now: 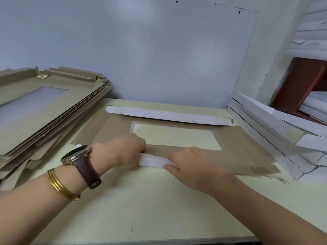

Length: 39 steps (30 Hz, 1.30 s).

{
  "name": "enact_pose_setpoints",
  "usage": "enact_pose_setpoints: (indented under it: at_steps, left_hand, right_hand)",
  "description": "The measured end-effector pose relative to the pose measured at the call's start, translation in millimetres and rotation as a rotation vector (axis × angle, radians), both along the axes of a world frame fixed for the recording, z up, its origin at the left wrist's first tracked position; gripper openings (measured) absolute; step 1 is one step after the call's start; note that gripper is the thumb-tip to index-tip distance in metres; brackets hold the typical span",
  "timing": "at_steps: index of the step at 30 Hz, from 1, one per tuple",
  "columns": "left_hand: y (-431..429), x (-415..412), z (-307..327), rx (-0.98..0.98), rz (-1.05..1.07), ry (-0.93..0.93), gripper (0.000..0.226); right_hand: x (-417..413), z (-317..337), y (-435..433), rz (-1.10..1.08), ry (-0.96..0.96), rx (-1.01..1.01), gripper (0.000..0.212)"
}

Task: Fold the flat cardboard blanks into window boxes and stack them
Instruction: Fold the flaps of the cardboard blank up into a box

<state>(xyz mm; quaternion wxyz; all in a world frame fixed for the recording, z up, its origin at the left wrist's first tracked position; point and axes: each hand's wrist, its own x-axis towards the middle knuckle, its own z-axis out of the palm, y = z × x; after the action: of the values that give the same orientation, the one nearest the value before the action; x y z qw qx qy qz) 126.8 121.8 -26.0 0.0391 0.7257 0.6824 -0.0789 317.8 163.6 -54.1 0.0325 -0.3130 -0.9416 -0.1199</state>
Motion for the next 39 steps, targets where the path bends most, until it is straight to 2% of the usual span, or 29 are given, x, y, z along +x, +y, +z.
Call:
enact_pose_setpoints:
  at_steps: [2, 4, 8, 10, 11, 13, 17, 19, 21, 23, 28, 34, 37, 39]
  left_hand:
    - [2.4, -11.0, -3.9, 0.019, -0.022, -0.015, 0.017]
    - [3.9, -21.2, -6.3, 0.037, -0.041, -0.072, 0.01]
    - [7.9, -35.4, -6.7, 0.053, -0.063, -0.156, 0.017]
    - [11.4, -39.1, -4.8, 0.04, -0.056, -0.158, 0.009]
    - [13.4, -39.6, -2.9, 0.033, -0.058, -0.153, 0.002]
    - [17.9, -39.5, 0.8, 0.005, -0.042, -0.138, 0.015]
    - [23.9, -38.0, 7.8, -0.029, -0.006, -0.175, 0.024]
    - [26.5, -38.4, 10.2, -0.06, -0.001, -0.201, 0.022]
    - [30.2, -40.0, 11.2, -0.074, 0.009, -0.215, 0.009]
    - [35.0, -40.8, 11.9, -0.063, 0.002, -0.226, 0.017]
    - [51.2, -43.4, 3.7, 0.07, 0.015, -0.192, 0.015]
    - [54.9, -51.8, -17.2, 0.255, 0.08, -0.123, 0.032]
    - [54.1, -56.4, -33.3, 0.294, 0.094, -0.041, 0.049]
    - [51.6, -56.2, -46.4, 0.306, 0.074, -0.044, 0.06]
  right_hand:
    - [12.6, 1.1, 5.4, -0.064, 0.059, -0.023, 0.032]
    - [31.9, 3.0, 16.1, -0.153, 0.027, -0.078, 0.032]
    - [77.1, 10.7, 41.2, -0.289, -0.028, -0.275, 0.018]
    - [95.5, 14.4, 53.8, -0.342, -0.007, -0.301, 0.015]
    - [102.3, 16.5, 59.4, -0.354, 0.01, -0.314, 0.013]
    - [110.9, 20.6, 69.5, -0.347, 0.031, -0.348, 0.01]
    - [112.1, 33.4, 84.3, -0.333, 0.002, -0.435, 0.019]
    - [110.2, 40.4, 89.9, -0.342, -0.068, -0.447, 0.018]
    - [108.9, 46.3, 93.6, -0.361, -0.109, -0.497, 0.015]
    - [107.2, 49.0, 96.6, -0.392, -0.102, -0.551, 0.016]
    - [107.2, 42.5, 110.7, -0.439, -0.098, -0.444, 0.029]
    - [113.3, 27.3, 118.2, -0.431, -0.044, -0.305, 0.042]
    - [115.6, 17.3, 116.7, -0.402, 0.014, -0.224, 0.047]
    - [117.8, 6.5, 112.4, -0.44, 0.062, -0.262, 0.062]
